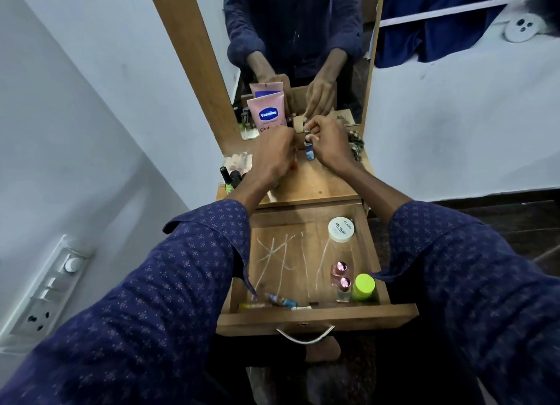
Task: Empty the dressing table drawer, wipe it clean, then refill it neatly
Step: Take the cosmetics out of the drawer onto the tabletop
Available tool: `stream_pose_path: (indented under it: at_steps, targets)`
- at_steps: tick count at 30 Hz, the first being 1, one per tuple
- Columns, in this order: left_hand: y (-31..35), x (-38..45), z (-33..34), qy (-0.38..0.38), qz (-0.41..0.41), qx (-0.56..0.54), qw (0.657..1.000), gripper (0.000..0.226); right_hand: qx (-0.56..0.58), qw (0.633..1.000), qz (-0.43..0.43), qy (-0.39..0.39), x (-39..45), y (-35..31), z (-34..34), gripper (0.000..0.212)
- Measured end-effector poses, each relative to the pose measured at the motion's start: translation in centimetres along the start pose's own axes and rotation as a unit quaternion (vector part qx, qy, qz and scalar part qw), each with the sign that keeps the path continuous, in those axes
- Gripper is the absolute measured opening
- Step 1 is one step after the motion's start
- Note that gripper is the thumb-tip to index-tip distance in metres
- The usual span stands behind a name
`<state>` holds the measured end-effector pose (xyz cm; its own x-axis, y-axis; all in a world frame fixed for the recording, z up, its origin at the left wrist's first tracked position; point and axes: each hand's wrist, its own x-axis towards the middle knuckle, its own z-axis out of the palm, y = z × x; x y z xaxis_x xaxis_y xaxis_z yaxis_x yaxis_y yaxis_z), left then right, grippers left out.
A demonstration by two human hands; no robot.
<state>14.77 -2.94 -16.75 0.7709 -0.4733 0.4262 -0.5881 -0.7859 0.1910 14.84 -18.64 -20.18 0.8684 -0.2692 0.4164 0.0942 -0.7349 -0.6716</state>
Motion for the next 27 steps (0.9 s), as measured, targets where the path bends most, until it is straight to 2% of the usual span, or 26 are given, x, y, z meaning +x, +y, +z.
stream_pose_path:
  at_steps: [9,15,18,21,23,25,27]
  targets:
    - [0.0,0.3,0.4,0.011,-0.007,0.018,1.000,0.013,0.019,1.000,0.005,-0.001,0.5,0.6,0.7,0.019]
    - [0.4,-0.3,0.0,0.014,0.011,0.000,1.000,0.008,-0.022,1.000,-0.008,0.014,-0.8,0.2,-0.2,0.026]
    - [0.5,-1.0,-0.6,0.002,0.048,0.003,0.999,0.011,-0.036,0.998,-0.030,0.036,-2.0,-0.9,-0.8,0.029]
    - [0.4,-3.0,-1.0,-0.001,0.083,-0.013,0.996,0.015,-0.035,0.996,-0.063,0.044,-4.4,-2.7,-1.5,0.024]
    - [-0.1,-5.3,-0.7,0.006,0.080,-0.033,0.996,0.015,-0.031,0.996,-0.075,0.040,-6.8,-3.8,-1.8,0.022]
    - [-1.1,-8.2,0.0,-0.013,0.057,-0.067,0.996,0.011,-0.036,0.995,-0.080,0.036,-9.6,-4.3,-2.0,0.021]
    - [-2.4,-11.3,0.9,-0.065,0.039,-0.103,0.992,0.008,-0.033,0.995,-0.088,0.015,-12.4,-4.4,-1.7,0.018]
